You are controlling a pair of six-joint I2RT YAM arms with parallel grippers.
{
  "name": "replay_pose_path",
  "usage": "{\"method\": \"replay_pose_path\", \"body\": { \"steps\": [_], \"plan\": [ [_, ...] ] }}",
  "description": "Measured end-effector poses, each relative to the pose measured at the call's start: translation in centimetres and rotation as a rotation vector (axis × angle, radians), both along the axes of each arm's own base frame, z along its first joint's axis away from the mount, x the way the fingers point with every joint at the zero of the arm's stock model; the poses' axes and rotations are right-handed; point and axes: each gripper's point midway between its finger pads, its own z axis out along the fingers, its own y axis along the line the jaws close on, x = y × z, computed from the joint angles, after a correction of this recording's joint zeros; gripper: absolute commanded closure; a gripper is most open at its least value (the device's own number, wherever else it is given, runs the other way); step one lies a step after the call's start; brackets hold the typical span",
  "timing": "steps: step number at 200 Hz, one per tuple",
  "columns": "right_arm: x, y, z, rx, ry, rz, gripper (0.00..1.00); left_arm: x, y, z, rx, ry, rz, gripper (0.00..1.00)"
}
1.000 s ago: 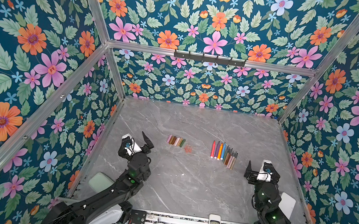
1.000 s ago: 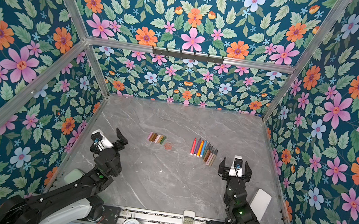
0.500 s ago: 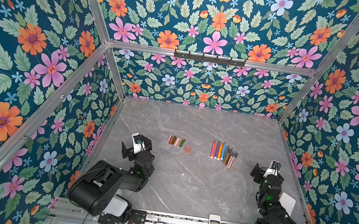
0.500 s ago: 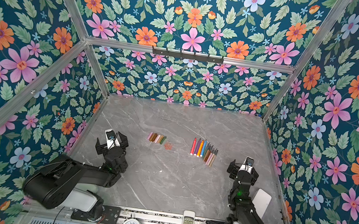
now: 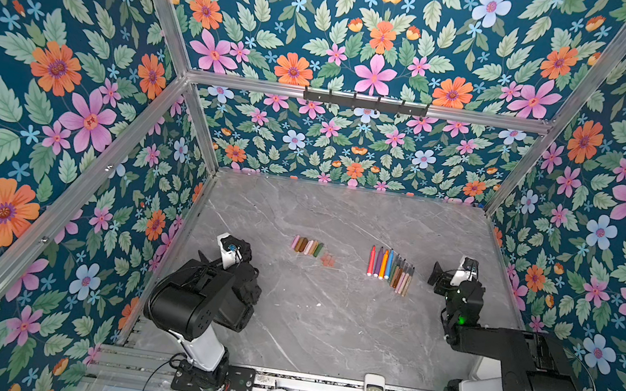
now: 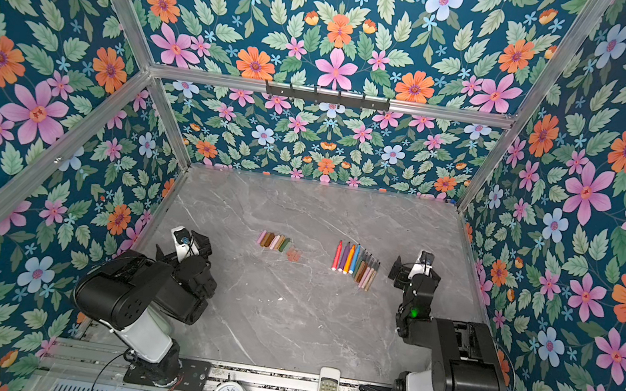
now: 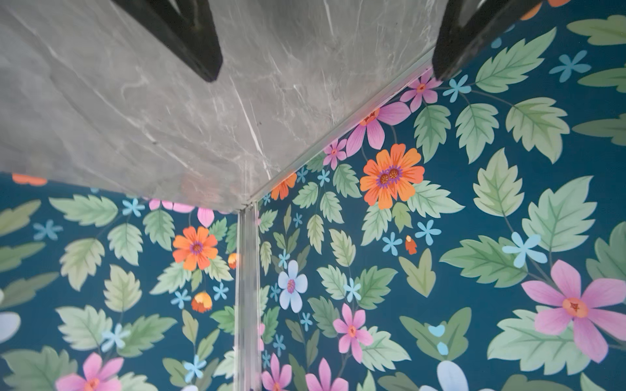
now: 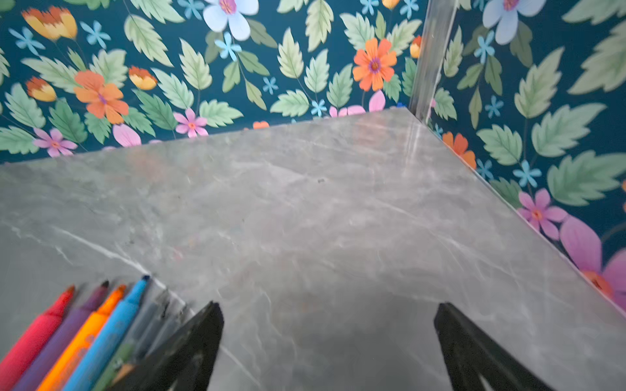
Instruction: Open the pen caps
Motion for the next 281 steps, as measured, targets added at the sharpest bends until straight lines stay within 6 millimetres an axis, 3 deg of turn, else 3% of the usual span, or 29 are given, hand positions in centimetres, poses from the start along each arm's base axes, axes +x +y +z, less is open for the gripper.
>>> {"method": "replay_pose_path", "body": {
  "steps": [35,58,82,105,159,182,219,281],
  "plan": [
    [-0.2,0.3,-1.3,0.0,0.06,0.016,0.01,3.4,0.5,0.9,-0.047,-0.006,-0.079,0.0],
    [-0.3,0.3,-1.6,-0.001,0.075,0.017,0.01,6.2,0.4,-0.5,-0.079,0.073,-0.219,0.0],
    [-0.3,0.3,-1.7,0.0,0.08,0.018,0.01,6.0,-1.0,-3.0,-0.107,0.14,-0.343,0.0],
    [-0.4,0.3,-1.8,0.0,0.087,0.02,0.01,4.3,-1.8,-5.8,-0.122,0.202,-0.4,0.0],
    [-0.8,0.3,-2.0,-0.001,0.092,0.015,0.01,6.3,-2.4,-3.2,-0.124,0.105,-0.46,0.0],
    [-2.2,-0.6,-2.0,0.005,0.063,-0.027,0.01,6.2,-2.2,-3.6,-0.133,0.12,-0.456,0.0],
    [-0.2,-0.2,-1.3,0.005,0.065,-0.009,0.01,6.3,-2.5,-3.9,-0.138,0.133,-0.473,0.0],
    [-0.4,-0.2,-2.0,0.01,0.096,0.001,0.01,6.2,-2.5,-4.0,-0.138,0.136,-0.473,0.0]
  ]
}}
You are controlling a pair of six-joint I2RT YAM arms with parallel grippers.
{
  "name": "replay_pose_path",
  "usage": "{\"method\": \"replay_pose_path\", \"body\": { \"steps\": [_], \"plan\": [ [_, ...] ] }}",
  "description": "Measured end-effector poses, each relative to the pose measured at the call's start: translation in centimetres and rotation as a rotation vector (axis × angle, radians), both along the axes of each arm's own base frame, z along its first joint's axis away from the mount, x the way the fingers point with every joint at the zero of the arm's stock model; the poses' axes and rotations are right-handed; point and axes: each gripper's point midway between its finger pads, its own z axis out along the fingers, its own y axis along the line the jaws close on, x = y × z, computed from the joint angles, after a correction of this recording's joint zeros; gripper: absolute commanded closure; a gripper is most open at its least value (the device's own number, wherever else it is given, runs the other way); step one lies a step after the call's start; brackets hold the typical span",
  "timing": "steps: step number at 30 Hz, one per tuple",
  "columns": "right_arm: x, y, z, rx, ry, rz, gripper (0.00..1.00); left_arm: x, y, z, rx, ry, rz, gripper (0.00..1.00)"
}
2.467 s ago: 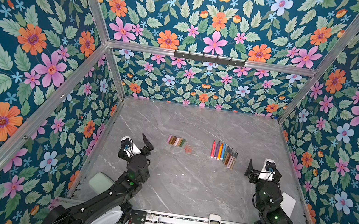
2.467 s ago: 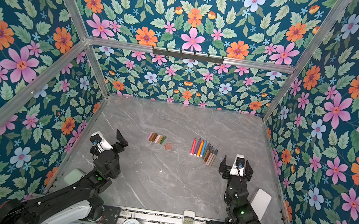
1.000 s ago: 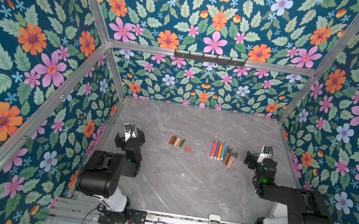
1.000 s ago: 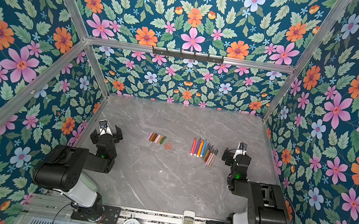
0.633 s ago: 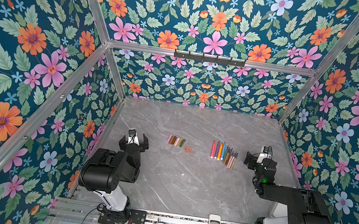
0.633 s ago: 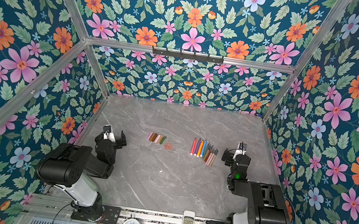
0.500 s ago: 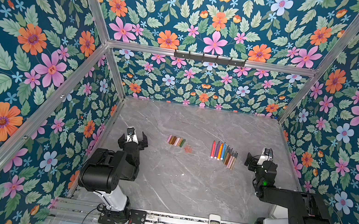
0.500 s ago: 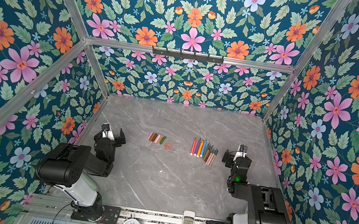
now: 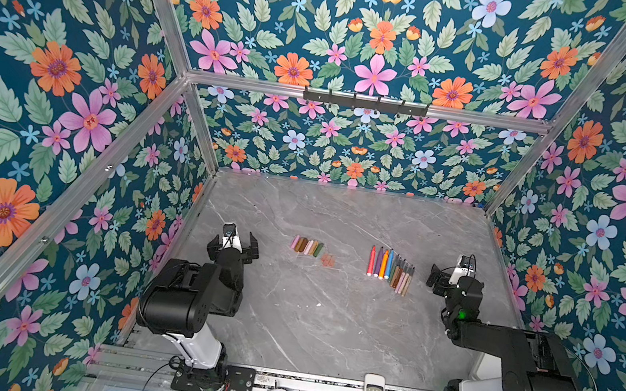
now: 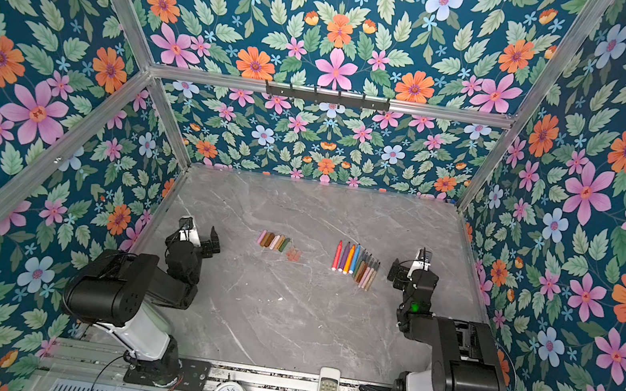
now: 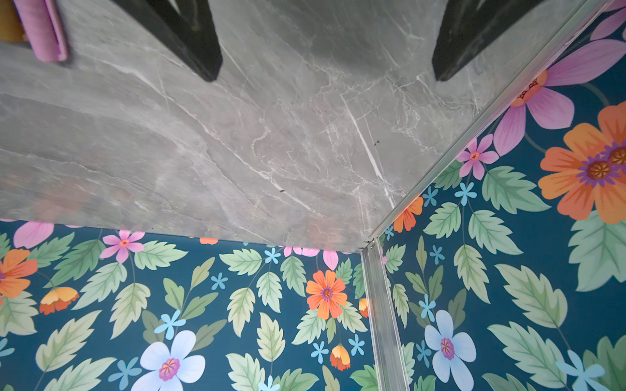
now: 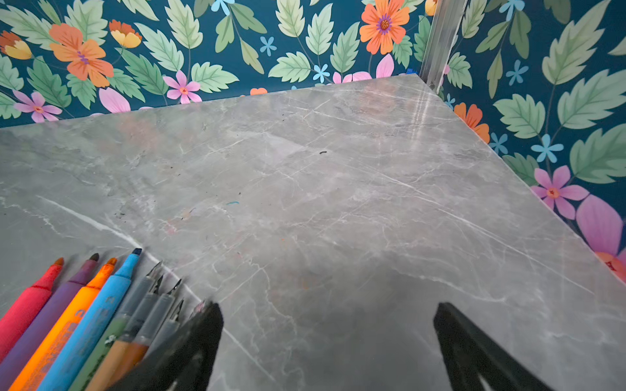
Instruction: Open the pen caps
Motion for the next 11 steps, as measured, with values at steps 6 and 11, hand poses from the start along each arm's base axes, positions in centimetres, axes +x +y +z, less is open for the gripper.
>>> {"method": "replay_pose_path", "body": {
  "steps": [6,11],
  "plan": [
    [-0.03,0.01,-0.08,-0.003,0.004,0.001,0.01,-0.01,0.0,-0.01,0.0,0.0,0.0,0.0],
    [0.02,-0.01,-0.04,-0.001,0.003,0.003,0.01,-0.01,-0.01,-0.01,0.0,0.0,0.0,0.0]
  ]
}}
